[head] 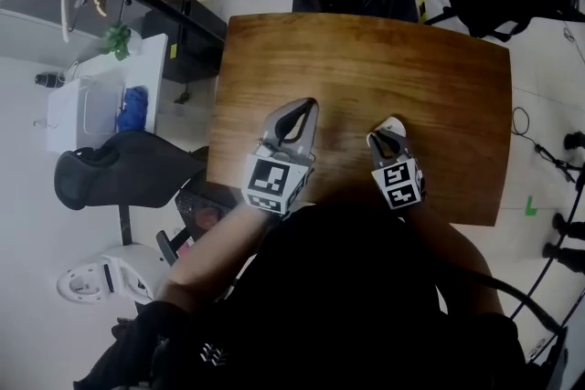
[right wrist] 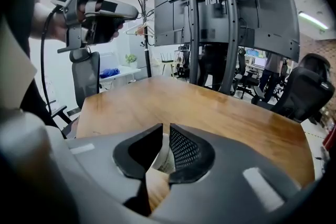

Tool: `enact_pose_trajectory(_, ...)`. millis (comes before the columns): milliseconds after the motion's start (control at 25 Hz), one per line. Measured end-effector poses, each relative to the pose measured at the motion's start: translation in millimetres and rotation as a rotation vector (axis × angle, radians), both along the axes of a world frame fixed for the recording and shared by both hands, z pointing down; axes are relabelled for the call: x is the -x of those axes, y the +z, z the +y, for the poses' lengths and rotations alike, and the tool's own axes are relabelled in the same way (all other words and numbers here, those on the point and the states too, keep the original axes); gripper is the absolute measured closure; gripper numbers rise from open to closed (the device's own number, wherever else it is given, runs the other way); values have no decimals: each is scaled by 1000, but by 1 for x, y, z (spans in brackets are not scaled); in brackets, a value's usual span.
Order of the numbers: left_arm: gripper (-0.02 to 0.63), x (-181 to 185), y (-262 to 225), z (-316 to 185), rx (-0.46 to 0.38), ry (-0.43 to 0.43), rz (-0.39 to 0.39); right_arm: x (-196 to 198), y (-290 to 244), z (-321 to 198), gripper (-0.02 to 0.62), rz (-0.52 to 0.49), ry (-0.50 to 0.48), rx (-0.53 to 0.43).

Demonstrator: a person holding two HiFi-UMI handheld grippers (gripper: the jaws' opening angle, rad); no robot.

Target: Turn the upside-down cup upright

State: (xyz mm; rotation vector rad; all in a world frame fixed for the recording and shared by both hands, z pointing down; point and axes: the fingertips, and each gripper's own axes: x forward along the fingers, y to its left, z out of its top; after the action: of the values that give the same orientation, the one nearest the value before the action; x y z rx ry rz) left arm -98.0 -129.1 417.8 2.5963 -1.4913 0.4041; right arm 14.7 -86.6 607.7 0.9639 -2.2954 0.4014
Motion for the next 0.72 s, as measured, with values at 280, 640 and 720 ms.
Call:
enact_pose_trajectory(280, 606, 9, 0, 4, 12, -8, -28, -12, 33, -13, 592, -34, 115, 88)
enact_pose_trajectory(640, 606, 12, -7, 0, -9, -13, -24, -35, 2, -31, 467, -121, 158, -19)
enact_pose_trajectory(720, 606, 13, -8, -3, -11, -13, -15, -60, 2, -43, 429, -108, 221, -14)
